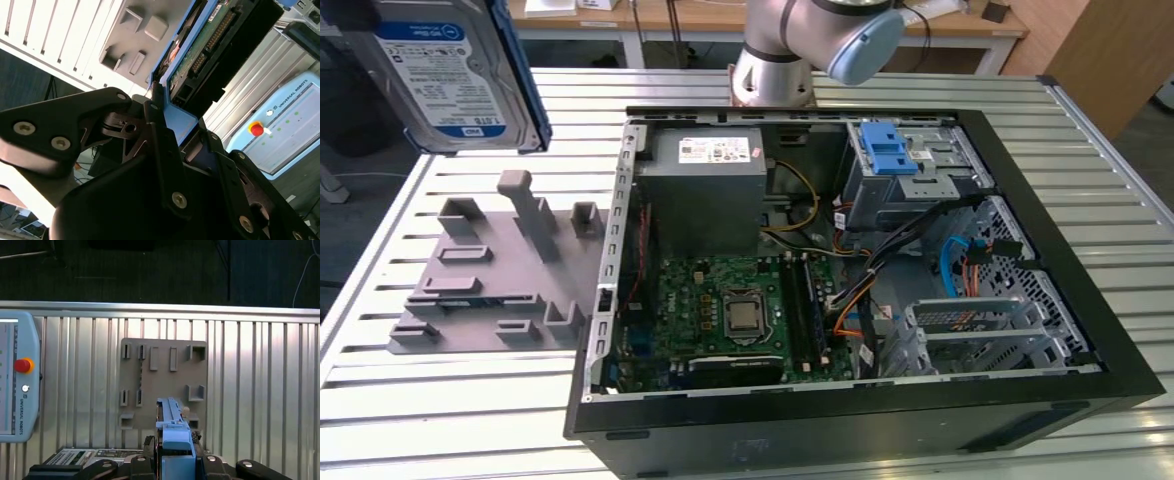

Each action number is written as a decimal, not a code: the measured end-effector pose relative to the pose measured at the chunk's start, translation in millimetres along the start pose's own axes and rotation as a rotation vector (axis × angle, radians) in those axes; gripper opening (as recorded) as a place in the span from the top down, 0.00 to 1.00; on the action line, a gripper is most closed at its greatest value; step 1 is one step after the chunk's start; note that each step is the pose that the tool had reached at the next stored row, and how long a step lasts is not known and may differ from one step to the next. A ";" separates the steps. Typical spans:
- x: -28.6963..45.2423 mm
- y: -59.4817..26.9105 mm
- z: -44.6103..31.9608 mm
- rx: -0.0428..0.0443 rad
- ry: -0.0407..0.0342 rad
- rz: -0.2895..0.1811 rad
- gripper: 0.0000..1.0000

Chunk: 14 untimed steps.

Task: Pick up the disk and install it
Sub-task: 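Pick up the disk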

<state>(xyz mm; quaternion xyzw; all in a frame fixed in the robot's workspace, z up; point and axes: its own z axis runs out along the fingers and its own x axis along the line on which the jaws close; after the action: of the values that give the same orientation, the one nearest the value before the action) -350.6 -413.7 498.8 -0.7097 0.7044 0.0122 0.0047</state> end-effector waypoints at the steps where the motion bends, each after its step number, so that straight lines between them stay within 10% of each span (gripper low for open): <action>1: 0.4 -2.2 0.0 0.0000 0.0000 0.000 0.64; 14: 5.2 -24.0 -0.3 0.0000 0.0000 0.000 0.64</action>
<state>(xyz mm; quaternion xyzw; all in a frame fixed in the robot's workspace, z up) -326.5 -418.7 498.8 -0.7097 0.7044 0.0122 0.0047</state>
